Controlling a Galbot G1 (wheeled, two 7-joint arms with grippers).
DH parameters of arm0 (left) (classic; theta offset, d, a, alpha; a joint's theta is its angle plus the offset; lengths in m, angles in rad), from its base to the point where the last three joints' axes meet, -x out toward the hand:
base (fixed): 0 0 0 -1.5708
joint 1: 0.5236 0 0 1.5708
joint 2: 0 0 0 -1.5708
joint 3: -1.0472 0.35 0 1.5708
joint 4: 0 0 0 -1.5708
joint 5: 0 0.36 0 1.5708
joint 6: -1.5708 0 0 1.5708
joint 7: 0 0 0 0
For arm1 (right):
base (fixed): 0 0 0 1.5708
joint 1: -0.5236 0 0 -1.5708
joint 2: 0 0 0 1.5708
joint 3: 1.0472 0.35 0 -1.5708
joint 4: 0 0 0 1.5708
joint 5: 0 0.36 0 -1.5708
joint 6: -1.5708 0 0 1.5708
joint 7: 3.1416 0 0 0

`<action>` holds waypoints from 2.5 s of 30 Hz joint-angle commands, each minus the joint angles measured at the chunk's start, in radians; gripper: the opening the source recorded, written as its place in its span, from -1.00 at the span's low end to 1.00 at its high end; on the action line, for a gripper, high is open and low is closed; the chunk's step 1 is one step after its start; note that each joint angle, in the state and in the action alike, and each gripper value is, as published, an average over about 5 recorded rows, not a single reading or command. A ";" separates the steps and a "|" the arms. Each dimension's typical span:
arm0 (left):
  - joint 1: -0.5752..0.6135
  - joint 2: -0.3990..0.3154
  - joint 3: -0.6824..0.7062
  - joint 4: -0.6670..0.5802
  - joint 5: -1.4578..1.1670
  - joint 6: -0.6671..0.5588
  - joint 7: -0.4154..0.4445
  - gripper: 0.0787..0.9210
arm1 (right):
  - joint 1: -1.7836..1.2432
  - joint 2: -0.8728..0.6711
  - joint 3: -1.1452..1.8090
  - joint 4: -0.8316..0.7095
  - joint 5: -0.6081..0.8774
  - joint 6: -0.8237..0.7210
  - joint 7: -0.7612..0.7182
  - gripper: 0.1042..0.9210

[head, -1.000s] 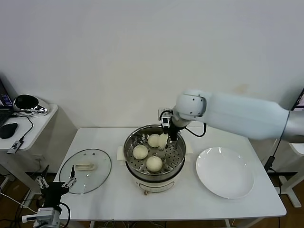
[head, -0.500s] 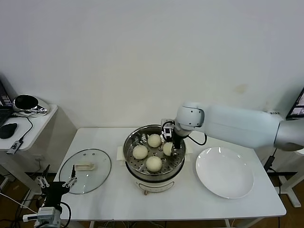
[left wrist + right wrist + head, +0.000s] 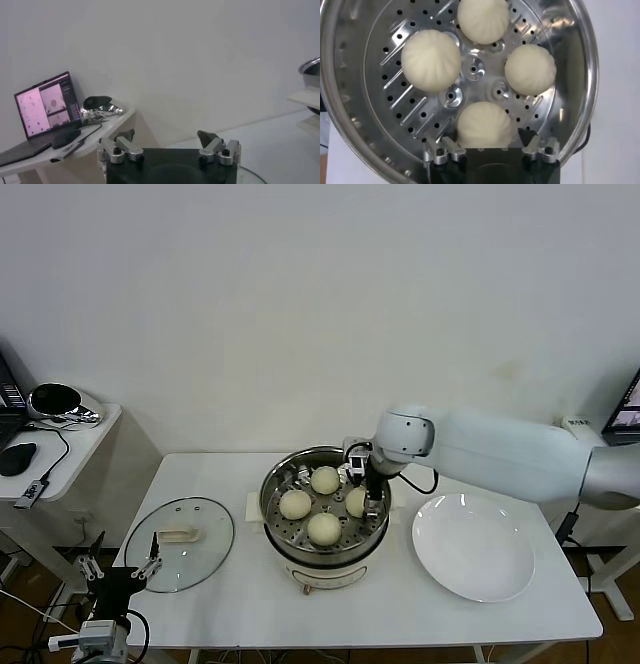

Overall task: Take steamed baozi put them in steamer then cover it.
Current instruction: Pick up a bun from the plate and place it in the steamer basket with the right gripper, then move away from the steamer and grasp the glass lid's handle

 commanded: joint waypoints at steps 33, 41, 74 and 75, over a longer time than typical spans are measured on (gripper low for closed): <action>-0.016 -0.052 0.070 0.045 0.072 -0.198 -0.017 0.77 | -1.701 0.232 1.947 0.312 -0.407 1.098 0.670 0.76; -0.031 -0.031 0.057 0.134 0.521 -0.190 -0.053 0.77 | -1.828 0.369 2.202 0.376 -0.355 0.990 0.644 0.76; -0.454 0.164 0.181 0.673 1.338 -0.144 0.094 0.77 | -2.024 0.441 2.413 0.434 -0.300 0.704 0.769 0.76; -0.462 0.164 0.186 0.684 1.338 -0.145 0.093 0.77 | -2.026 0.442 2.412 0.435 -0.300 0.705 0.769 0.76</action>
